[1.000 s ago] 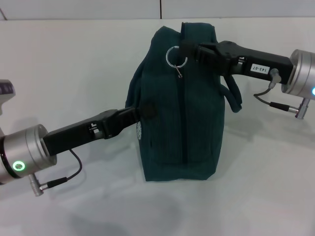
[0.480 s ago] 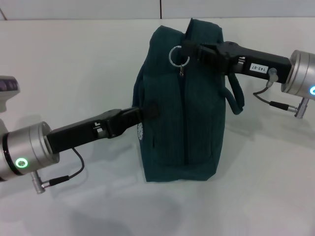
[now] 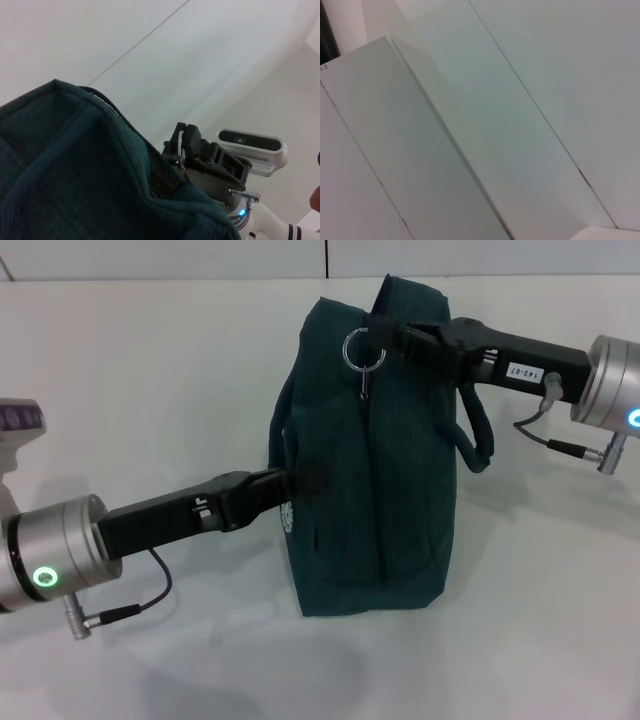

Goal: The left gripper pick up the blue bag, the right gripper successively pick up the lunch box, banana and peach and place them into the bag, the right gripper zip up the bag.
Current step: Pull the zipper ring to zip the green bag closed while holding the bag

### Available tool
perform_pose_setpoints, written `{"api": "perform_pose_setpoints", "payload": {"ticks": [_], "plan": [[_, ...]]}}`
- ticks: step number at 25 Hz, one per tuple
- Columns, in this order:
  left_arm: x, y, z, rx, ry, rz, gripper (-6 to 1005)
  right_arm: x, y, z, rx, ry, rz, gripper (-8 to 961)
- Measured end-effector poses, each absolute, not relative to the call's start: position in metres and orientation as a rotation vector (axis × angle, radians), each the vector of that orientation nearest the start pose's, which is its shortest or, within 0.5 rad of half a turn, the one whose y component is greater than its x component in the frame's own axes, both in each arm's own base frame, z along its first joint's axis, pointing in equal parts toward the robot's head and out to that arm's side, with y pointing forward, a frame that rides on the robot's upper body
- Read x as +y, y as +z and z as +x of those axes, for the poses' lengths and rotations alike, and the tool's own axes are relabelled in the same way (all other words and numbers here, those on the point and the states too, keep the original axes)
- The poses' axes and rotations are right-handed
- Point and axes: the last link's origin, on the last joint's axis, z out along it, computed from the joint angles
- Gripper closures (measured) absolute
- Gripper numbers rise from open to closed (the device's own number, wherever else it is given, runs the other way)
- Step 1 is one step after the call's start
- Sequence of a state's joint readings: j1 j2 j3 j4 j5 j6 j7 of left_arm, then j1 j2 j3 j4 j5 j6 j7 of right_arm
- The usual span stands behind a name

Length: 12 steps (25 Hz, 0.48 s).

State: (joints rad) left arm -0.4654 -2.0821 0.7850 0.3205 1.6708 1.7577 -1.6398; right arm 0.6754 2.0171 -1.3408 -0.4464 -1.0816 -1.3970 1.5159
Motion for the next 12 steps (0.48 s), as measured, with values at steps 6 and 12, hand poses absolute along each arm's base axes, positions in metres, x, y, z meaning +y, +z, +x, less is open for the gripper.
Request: {"api": "perform_pose_setpoints", "payload": {"ticks": [6,12], "plan": [[0.2708,-0.0313,-0.2514,-1.377,-1.392,-2.574,945,0.3691,-0.0246,0.163,0.825,1.297,-2.643,942],[0.2731,-0.0335,-0.255,-1.414,-1.359,-2.547,944,0.3668,-0.0232,0.1625,0.826,1.318,-2.648,941]]}}
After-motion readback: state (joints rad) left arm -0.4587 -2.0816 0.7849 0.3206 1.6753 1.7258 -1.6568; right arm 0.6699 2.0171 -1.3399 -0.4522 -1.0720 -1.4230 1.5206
